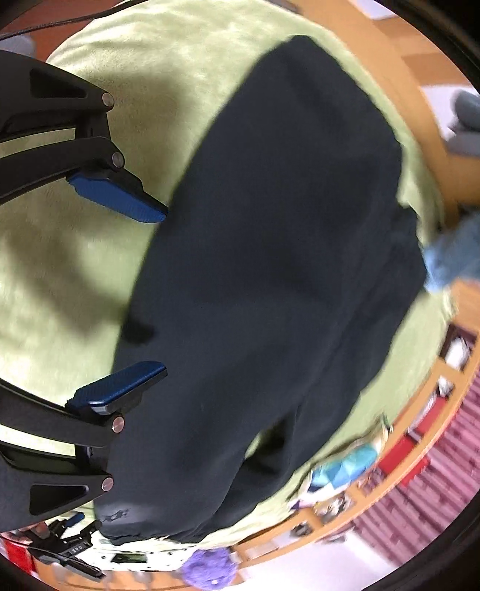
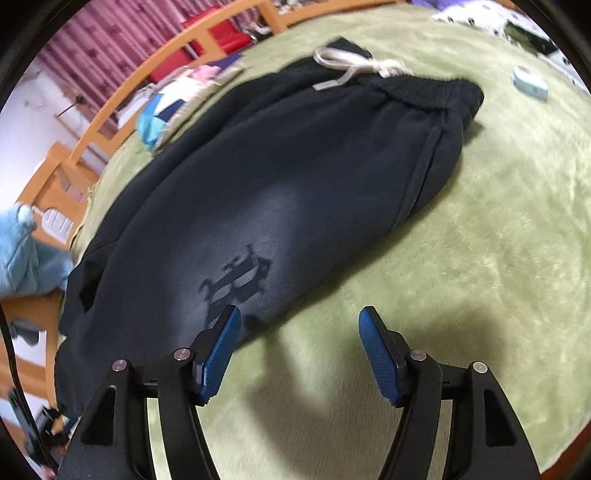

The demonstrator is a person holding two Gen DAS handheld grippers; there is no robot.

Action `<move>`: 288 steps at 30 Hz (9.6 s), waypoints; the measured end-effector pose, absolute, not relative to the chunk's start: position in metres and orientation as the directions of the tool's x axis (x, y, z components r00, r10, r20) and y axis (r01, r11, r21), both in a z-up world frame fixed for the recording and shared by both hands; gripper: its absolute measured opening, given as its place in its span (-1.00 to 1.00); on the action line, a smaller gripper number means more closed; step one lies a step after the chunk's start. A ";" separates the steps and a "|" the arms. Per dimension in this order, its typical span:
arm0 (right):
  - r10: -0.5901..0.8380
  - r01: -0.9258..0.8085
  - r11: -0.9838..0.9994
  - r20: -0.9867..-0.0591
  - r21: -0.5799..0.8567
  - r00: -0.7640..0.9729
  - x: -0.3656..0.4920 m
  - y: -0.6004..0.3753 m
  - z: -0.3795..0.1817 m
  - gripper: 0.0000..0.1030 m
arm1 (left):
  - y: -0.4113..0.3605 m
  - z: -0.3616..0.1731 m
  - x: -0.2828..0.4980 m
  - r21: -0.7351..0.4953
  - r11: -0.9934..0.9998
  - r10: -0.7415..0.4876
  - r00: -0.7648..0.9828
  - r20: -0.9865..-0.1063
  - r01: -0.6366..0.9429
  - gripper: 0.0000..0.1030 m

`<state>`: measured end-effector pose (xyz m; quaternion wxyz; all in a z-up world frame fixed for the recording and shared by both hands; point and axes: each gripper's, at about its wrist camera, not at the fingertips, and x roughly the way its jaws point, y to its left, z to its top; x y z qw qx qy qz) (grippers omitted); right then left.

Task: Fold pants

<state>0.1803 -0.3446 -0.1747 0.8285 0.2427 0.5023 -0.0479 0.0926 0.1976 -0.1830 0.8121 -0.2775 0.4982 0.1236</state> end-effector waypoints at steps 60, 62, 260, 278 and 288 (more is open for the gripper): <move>0.169 0.127 0.935 -0.734 0.330 0.657 0.472 -0.324 -0.131 -0.14 | 0.217 -0.130 0.389 -0.193 0.906 0.126 0.673 -0.729 -0.378 -0.41; 0.156 0.104 0.949 -0.731 0.298 0.665 0.449 -0.322 -0.124 0.01 | 0.210 -0.126 0.375 -0.194 0.917 0.102 0.675 -0.731 -0.348 -0.04; -0.213 0.556 0.810 -0.791 0.186 0.574 0.026 -0.602 -0.128 0.11 | 0.079 -0.089 0.088 -0.166 0.973 -0.030 0.622 -0.782 -0.162 0.28; 0.011 0.157 0.971 -0.685 0.183 0.728 0.140 -0.357 -0.062 0.11 | 0.204 -0.116 0.182 -0.130 0.955 0.065 0.614 -0.786 -0.268 0.24; 0.084 0.069 0.984 -0.762 0.166 0.642 0.187 -0.292 -0.098 0.10 | 0.225 -0.125 0.199 -0.155 0.944 0.099 0.699 -0.708 -0.291 -0.68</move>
